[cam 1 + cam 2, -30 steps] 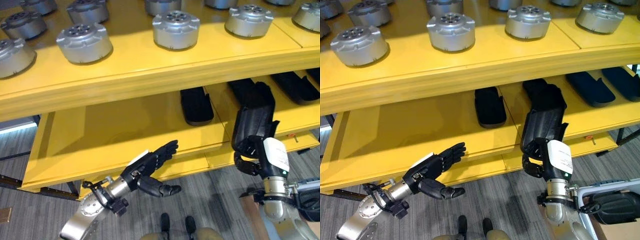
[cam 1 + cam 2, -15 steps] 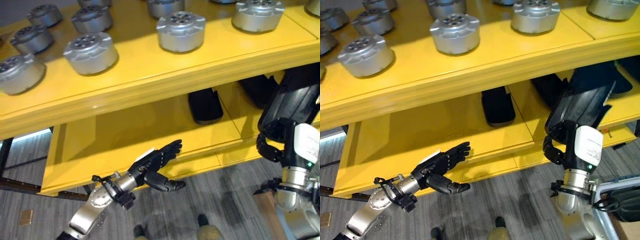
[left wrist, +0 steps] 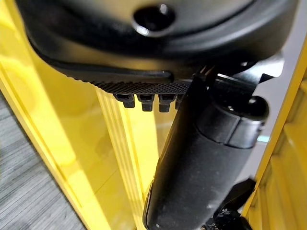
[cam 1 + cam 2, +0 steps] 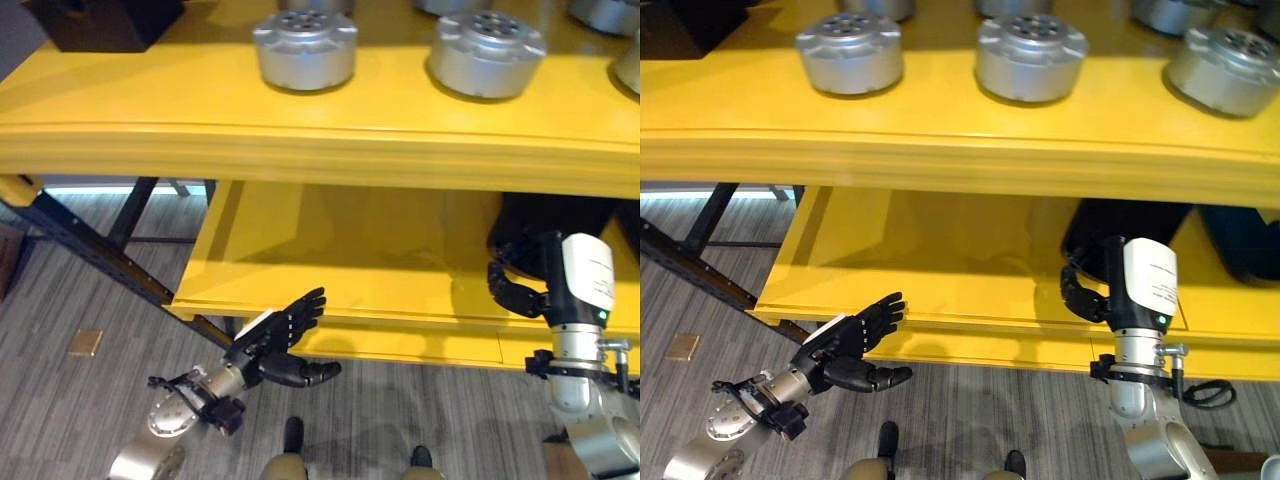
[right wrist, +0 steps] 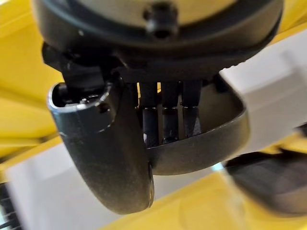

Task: Move parts from the plastic box to the shelf.

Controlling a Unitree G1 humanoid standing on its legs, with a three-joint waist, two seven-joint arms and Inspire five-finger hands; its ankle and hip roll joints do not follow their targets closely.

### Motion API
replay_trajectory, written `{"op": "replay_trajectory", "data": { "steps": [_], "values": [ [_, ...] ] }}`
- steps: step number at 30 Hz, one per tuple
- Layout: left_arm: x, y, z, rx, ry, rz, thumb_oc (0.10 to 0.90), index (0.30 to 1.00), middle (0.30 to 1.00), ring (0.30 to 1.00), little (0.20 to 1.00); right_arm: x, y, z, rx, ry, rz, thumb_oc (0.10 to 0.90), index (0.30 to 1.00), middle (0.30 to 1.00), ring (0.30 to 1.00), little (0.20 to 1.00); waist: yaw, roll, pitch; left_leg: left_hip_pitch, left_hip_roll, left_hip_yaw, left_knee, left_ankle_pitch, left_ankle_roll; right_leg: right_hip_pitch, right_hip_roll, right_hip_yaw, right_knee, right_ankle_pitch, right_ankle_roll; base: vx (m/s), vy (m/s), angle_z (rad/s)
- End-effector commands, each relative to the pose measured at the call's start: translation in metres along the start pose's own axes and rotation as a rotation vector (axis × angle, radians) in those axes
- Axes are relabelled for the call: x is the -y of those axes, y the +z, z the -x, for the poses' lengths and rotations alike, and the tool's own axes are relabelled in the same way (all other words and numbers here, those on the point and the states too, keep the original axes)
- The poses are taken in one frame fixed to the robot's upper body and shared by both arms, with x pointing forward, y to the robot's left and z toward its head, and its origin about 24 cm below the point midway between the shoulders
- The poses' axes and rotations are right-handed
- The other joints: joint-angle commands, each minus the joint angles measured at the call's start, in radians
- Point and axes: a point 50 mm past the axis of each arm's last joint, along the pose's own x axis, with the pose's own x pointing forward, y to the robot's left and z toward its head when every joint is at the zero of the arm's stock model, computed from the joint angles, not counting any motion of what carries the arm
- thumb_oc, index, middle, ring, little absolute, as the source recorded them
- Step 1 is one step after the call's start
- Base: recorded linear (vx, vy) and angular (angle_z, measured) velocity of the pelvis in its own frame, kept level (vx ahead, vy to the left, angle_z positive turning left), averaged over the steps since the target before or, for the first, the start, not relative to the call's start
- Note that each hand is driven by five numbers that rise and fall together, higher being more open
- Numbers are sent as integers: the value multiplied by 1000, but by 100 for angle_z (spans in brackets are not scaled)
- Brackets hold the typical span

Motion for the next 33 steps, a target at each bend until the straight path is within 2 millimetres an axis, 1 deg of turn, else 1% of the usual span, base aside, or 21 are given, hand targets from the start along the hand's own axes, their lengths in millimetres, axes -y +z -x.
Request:
{"op": "replay_trajectory", "data": {
  "steps": [1, 4, 7, 9, 12, 14, 17, 19, 22, 23, 24, 26, 28, 31, 33],
  "values": [
    [3, 38, -9, 220, -41, -28, 900, 1000, 1000, 1000, 1000, 35, 32, -29, 269, -166, 66, 400, 300, 300, 300, 300, -32, 46, -87, 100, 71, 146, -26, -129, 46, -61, 96, -1, 14, -27, -62, 0, 0, 0],
    [5, 37, -11, 218, -56, -16, 900, 1000, 1000, 1000, 1000, 33, 36, -31, 277, -140, 17, 400, 300, 300, 300, 300, -27, 43, -85, 98, 76, 147, -26, -126, 44, -59, 97, -6, 14, -30, -63, -13, -8, -4],
    [8, 37, -15, 216, -74, -19, 900, 1000, 1000, 1000, 1000, 25, 46, -31, 351, -80, 23, 400, 300, 300, 300, 300, -20, 42, -81, 95, 80, 145, -26, -121, 39, -54, 96, -10, 5, -26, -63, -26, -8, -6],
    [9, 37, -15, 216, -77, -17, 900, 1000, 1000, 1000, 1000, 24, 48, -31, 367, -78, 29, 400, 300, 300, 300, 300, -20, 42, -80, 96, 81, 144, -26, -121, 39, -53, 96, -10, 4, -25, -62, -13, 2, -4],
    [11, 36, -16, 208, -95, -10, 900, 1000, 1000, 1000, 1000, 19, 63, -29, 476, -44, 27, 400, 300, 300, 300, 300, -10, 44, -79, 96, 82, 132, -26, -117, 36, -43, 93, -10, 0, -25, -60, 0, 0, 0],
    [10, 36, -16, 209, -96, -15, 900, 1000, 1000, 1000, 1000, 18, 67, -30, 499, -24, 21, 400, 300, 300, 300, 300, -5, 44, -79, 96, 82, 127, -26, -117, 35, -40, 93, -13, 1, -26, -60, 0, 0, 0],
    [13, 36, -19, 206, -118, -11, 900, 1000, 1000, 1000, 1000, 10, 72, -33, 515, 34, 20, 400, 300, 300, 300, 300, 13, 42, -82, 96, 80, 118, -26, -117, 34, -33, 94, -23, 0, -31, -62, 6, 1, 3],
    [15, 35, -21, 202, -127, -10, 900, 1000, 1000, 1000, 1000, 0, 73, -37, 503, 87, 15, 400, 300, 300, 300, 300, 26, 41, -84, 95, 78, 110, -26, -117, 33, -27, 94, -33, -1, -34, -64, 27, 0, 18],
    [19, 32, -24, 198, -143, -13, 900, 1000, 1000, 1000, 1000, -21, 71, -41, 452, 154, 13, 400, 300, 300, 300, 300, 47, 39, -87, 96, 77, 103, -26, -115, 34, -17, 93, -51, -3, -35, -67, 33, -4, 12],
    [19, 32, -24, 198, -143, -12, 900, 1000, 1000, 1000, 1000, -23, 71, -42, 449, 159, 12, 400, 300, 300, 300, 300, 47, 39, -87, 96, 77, 103, -26, -114, 34, -16, 93, -53, -3, -35, -68, 51, 0, 9],
    [20, 30, -27, 199, -137, -16, 900, 1000, 1000, 1000, 1000, -38, 70, -48, 416, 172, 7, 400, 300, 300, 300, 300, 65, 40, -88, 94, 76, 96, -26, -110, 35, -12, 92, -67, -4, -35, -70, 39, 3, 11],
    [19, 32, -28, 212, -123, -35, 900, 1000, 1000, 1000, 1000, -43, 71, -53, 395, 182, 4, 400, 300, 300, 300, 300, 72, 40, -85, 94, 76, 91, -26, -107, 34, -11, 92, -77, -2, -35, -72, 36, 7, 14],
    [17, 30, -29, 204, -106, -45, 900, 1000, 1000, 1000, 1000, -49, 67, -59, 360, 194, 10, 400, 300, 300, 300, 300, 85, 41, -84, 93, 74, 86, -26, -105, 35, -7, 93, -91, 1, -37, -75, 47, 8, 15],
    [15, 25, -26, 188, -99, -33, 900, 1000, 1000, 1000, 1000, -55, 58, -64, 298, 207, 23, 400, 300, 300, 300, 300, 102, 39, -87, 92, 69, 80, -26, -105, 35, -1, 91, -108, -7, -31, -74, 52, 2, 9],
    [12, 25, -21, 201, -86, -48, 900, 1000, 1000, 1000, 1000, -61, 46, -69, 238, 228, 52, 400, 300, 300, 300, 300, 116, 38, -89, 90, 66, 76, -26, -103, 35, 3, 86, -116, -22, -17, -70, 55, 4, 13]
  ]
}}
